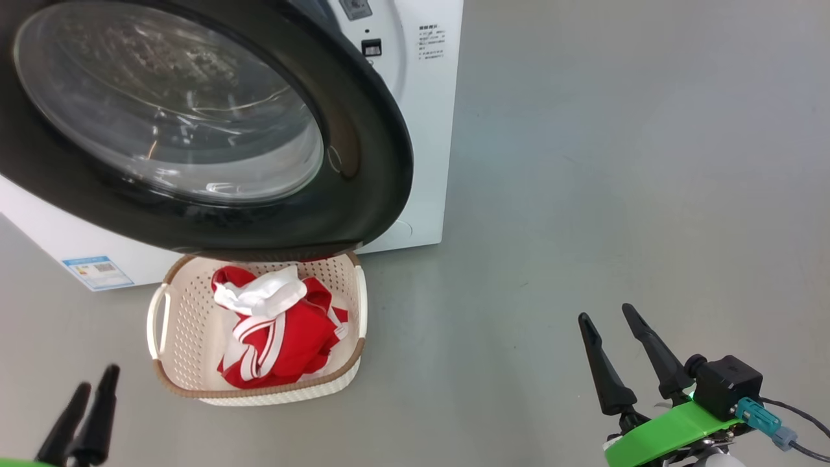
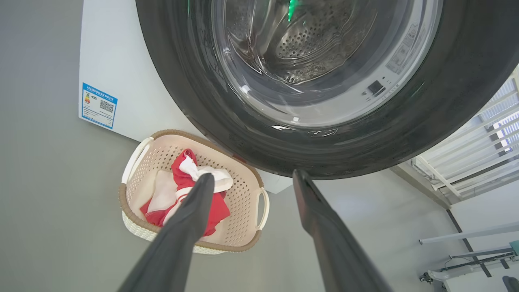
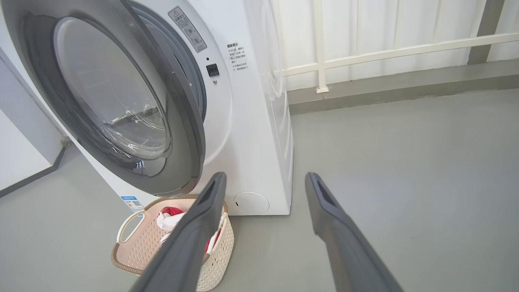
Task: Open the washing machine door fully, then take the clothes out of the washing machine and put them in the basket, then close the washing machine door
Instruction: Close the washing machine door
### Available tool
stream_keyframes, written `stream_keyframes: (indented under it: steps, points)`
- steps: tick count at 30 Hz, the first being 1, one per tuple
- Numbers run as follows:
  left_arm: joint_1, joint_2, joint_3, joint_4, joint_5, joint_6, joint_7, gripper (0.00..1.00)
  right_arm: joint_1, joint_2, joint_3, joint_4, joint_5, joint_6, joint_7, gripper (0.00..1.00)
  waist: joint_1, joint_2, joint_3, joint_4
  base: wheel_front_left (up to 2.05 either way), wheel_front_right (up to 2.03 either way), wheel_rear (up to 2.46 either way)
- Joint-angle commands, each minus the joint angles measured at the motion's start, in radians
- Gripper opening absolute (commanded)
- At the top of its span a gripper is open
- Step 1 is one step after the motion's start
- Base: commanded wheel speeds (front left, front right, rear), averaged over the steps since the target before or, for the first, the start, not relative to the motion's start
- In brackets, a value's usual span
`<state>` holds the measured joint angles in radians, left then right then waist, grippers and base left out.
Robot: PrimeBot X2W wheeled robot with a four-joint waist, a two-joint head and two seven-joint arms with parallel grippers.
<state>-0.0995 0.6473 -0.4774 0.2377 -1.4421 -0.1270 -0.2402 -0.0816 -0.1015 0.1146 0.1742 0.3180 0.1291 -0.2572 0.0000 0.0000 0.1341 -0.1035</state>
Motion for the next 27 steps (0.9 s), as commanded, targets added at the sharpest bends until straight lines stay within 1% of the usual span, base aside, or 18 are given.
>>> stream_keyframes:
  steps: [1, 3, 5, 6, 11, 13, 21, 27]
  points:
    - [-0.003, 0.031, 0.038, 0.005, 0.034, -0.004, -0.015, 1.0, 0.001, -0.011, 0.018, -0.025, 0.009, 0.002, -0.005, 1.0, 0.0, 0.0, -0.007, -0.004, 0.0, 0.0, 0.0]
    - [0.002, 0.016, 0.047, 0.032, 0.09, -0.004, -0.02, 1.0, 0.006, -0.014, 0.014, -0.026, 0.01, 0.002, -0.005, 1.0, 0.0, 0.0, -0.013, -0.006, 0.0, 0.0, 0.0]
    - [0.003, -0.007, 0.091, 0.051, 0.14, -0.004, -0.021, 1.0, 0.008, -0.015, 0.009, -0.028, 0.01, 0.002, -0.005, 1.0, 0.0, 0.0, -0.014, -0.006, 0.0, 0.0, 0.0]
    - [0.003, -0.007, 0.091, 0.051, 0.14, -0.004, -0.021, 1.0, 0.008, -0.015, 0.009, -0.028, 0.01, 0.002, -0.005, 1.0, 0.0, 0.0, -0.014, -0.006, 0.0, 0.0, 0.0]
    - [0.027, -0.084, 0.203, 0.082, 0.308, -0.004, -0.021, 1.0, 0.014, -0.017, -0.002, -0.032, 0.009, 0.002, -0.005, 1.0, 0.0, 0.0, -0.021, -0.008, 0.0, 0.0, 0.0]
    - [0.041, -0.119, 0.233, 0.068, 0.361, -0.004, -0.021, 1.0, 0.018, -0.019, -0.004, -0.033, 0.009, 0.002, -0.005, 1.0, 0.0, 0.0, -0.026, -0.008, 0.0, 0.0, 0.0]
    - [0.098, -0.229, 0.394, 0.023, 0.563, -0.004, -0.021, 1.0, 0.027, -0.027, -0.005, -0.035, 0.013, 0.002, -0.005, 1.0, 0.0, 0.0, -0.042, -0.009, 0.0, 0.0, 0.0]
    - [0.115, -0.289, 0.473, -0.014, 0.703, -0.004, -0.022, 1.0, 0.028, -0.028, -0.01, -0.039, 0.012, 0.002, -0.005, 1.0, 0.0, 0.0, -0.04, -0.007, 0.0, 0.0, 0.0]
